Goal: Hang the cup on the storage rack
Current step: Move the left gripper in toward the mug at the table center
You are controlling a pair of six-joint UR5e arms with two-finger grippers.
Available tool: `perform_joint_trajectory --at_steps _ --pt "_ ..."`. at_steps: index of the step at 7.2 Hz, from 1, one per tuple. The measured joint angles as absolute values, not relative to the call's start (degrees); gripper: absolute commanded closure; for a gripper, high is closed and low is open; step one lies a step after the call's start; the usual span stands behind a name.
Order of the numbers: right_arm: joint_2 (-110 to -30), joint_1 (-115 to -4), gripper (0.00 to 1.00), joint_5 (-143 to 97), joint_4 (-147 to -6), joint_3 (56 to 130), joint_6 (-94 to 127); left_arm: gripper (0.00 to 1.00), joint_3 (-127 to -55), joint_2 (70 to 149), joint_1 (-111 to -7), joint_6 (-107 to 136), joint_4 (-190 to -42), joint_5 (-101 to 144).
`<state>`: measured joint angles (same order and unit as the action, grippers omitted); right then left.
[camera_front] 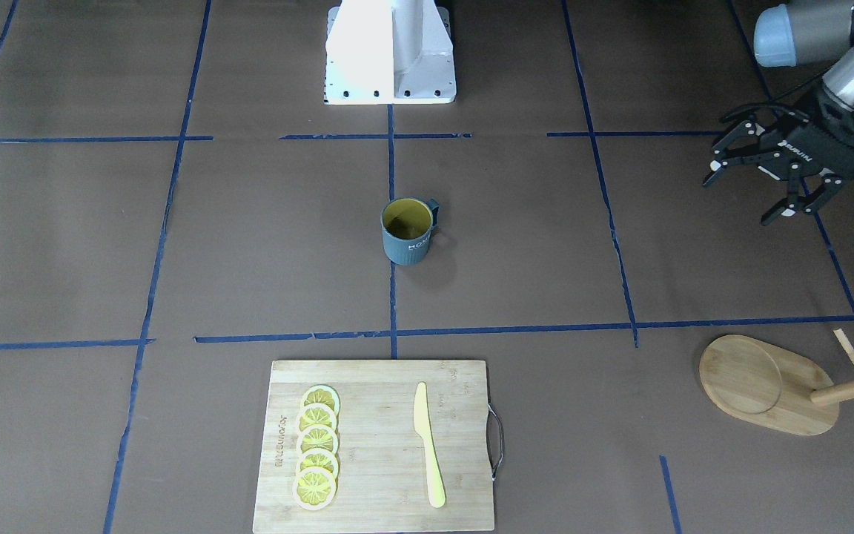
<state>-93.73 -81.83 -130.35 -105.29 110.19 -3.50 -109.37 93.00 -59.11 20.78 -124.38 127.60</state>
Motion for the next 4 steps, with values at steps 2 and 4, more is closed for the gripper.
perform_joint_trajectory --at_steps 2,4 --pt "-93.5 -81.8 0.00 -130.3 -105.3 110.0 -3.5 0.00 -107.8 97.1 -48.6 25.7 -131.3 116.8" --pt "-93.4 -81.8 0.00 -130.3 -105.3 110.0 -3.4 0.00 -101.3 101.6 -40.8 29.9 -141.6 109.0"
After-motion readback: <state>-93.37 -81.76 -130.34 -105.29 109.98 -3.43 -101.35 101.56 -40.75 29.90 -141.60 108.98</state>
